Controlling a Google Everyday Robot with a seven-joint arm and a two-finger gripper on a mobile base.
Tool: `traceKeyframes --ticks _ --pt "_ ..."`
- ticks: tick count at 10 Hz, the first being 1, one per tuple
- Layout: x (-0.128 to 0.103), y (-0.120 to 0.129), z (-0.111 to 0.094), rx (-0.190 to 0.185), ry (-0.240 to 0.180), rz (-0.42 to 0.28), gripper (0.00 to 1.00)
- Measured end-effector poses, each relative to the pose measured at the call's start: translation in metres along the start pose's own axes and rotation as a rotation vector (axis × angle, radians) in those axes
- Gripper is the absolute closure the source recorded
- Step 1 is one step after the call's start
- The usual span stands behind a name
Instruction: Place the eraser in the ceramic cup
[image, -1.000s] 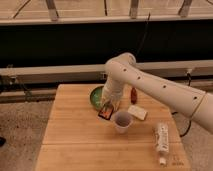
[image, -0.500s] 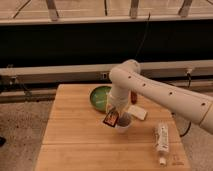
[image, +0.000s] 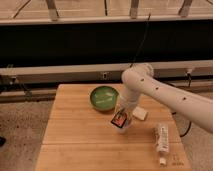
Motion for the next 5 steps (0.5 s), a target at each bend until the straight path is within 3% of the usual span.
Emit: traceKeyframes --ticks 1,5 --pt "0.0020 0.0034 -0.0004 0.004 0.003 0.013 0.22" --pt "0.0031 -0.0035 0.0033 0.021 0.005 0.014 0.20"
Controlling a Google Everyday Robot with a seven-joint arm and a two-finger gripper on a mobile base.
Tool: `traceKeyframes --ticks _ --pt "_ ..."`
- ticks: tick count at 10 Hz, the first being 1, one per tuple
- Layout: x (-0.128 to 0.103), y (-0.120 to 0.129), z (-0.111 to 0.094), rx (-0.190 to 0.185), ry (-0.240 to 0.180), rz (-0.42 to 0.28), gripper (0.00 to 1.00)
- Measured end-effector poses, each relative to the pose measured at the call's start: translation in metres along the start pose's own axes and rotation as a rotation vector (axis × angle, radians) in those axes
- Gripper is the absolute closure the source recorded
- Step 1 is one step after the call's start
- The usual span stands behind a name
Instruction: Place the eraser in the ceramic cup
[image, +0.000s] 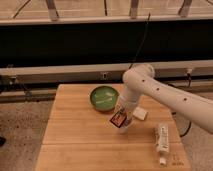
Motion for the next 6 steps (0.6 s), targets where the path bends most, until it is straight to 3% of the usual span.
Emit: traceKeyframes --ticks 2,3,4,6 --pt "0.000 -0.003 0.000 0.006 0.001 -0.004 0.30" --pt "0.003 0.002 -0.004 0.002 0.002 0.004 0.41" --pt "0.006 0.009 -0.006 -0.002 0.002 0.008 0.45" --pt "0.010 0.009 -0.010 -0.003 0.007 0.004 0.38"
